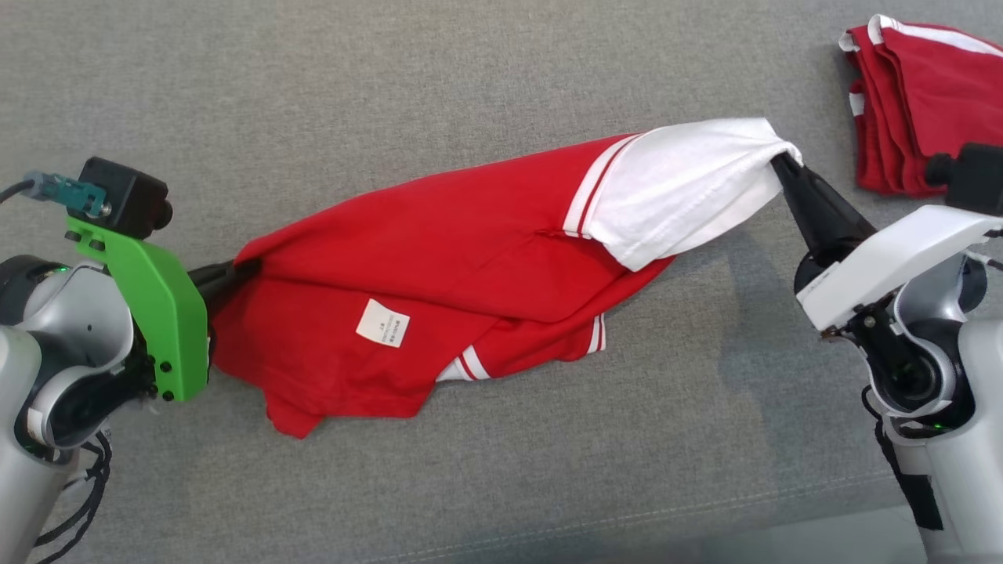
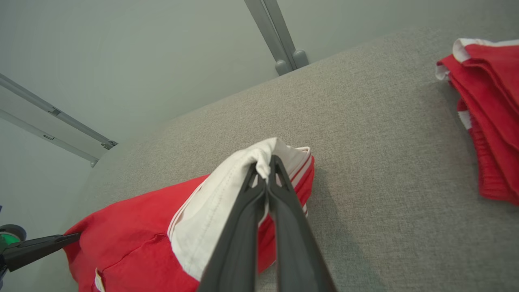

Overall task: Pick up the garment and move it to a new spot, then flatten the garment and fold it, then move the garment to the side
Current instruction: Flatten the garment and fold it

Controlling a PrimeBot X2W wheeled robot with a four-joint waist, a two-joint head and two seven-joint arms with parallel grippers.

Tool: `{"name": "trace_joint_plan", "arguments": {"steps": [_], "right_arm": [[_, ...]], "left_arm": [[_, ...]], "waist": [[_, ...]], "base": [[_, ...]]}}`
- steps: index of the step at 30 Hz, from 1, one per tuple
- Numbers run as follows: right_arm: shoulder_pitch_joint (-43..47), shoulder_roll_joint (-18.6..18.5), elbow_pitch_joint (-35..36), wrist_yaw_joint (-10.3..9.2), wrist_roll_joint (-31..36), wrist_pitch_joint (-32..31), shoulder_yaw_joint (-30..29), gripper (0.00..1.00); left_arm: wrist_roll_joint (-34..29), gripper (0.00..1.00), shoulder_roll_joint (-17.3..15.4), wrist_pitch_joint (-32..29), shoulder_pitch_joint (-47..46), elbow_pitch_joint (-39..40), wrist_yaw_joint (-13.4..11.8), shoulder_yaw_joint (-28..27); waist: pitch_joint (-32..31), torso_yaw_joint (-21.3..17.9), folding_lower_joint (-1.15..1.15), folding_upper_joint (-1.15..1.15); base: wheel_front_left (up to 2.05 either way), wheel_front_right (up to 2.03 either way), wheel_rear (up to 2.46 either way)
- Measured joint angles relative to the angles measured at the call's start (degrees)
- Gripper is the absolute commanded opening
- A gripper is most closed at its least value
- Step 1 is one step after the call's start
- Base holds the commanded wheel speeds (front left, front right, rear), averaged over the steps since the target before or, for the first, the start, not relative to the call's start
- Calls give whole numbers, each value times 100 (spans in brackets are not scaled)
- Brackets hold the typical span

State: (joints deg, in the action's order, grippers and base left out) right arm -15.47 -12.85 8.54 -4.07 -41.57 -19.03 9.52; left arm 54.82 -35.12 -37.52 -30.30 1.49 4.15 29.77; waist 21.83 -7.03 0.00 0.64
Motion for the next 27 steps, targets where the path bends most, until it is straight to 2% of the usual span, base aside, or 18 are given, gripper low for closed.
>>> {"name": "trace_joint_plan", "arguments": {"steps": [7,10,12,15,16,17,23,24,25,26,27], "right_arm": [[-130,393,-617,-1,125,411,121,0],[-232,452,-825,2,197,544,207,0],[-297,474,-984,29,269,611,233,0],[-359,475,-1210,64,400,787,252,0],[-396,465,-1291,91,458,862,255,0],[-413,450,-1334,99,491,945,233,0],[-407,361,-1723,164,617,1189,209,0],[-403,345,-1769,196,644,1235,215,9],[-396,333,-1807,209,645,1274,214,24],[-389,323,-1838,232,650,1313,216,55],[-388,303,-1856,266,691,1367,240,82]], "left_arm": [[-428,0,29,212,-421,-323,182,93],[-470,0,103,264,-577,-485,218,146],[-469,12,202,304,-586,-589,232,202],[-464,61,289,382,-586,-724,241,293],[-464,94,311,389,-586,-804,242,350],[-469,100,325,397,-586,-857,248,415],[-534,100,365,800,-618,-1100,290,310],[-511,100,378,861,-618,-1150,290,274],[-495,100,386,913,-617,-1187,290,241],[-482,100,387,975,-614,-1207,290,205],[-458,100,387,1073,-611,-1221,290,152]], "waist": [[221,-120,0,0],[279,-151,0,0],[303,-160,0,0],[319,-163,0,0],[315,-160,0,0],[307,-151,0,0],[216,-54,0,0],[191,-36,0,0],[165,-15,0,0],[137,7,0,0],[107,29,0,0]], "base": [[0,0,0],[0,0,0],[0,0,0],[0,0,0],[0,0,0],[0,0,0],[0,0,0],[0,0,0],[0,0,0],[0,0,0],[0,0,0]]}}
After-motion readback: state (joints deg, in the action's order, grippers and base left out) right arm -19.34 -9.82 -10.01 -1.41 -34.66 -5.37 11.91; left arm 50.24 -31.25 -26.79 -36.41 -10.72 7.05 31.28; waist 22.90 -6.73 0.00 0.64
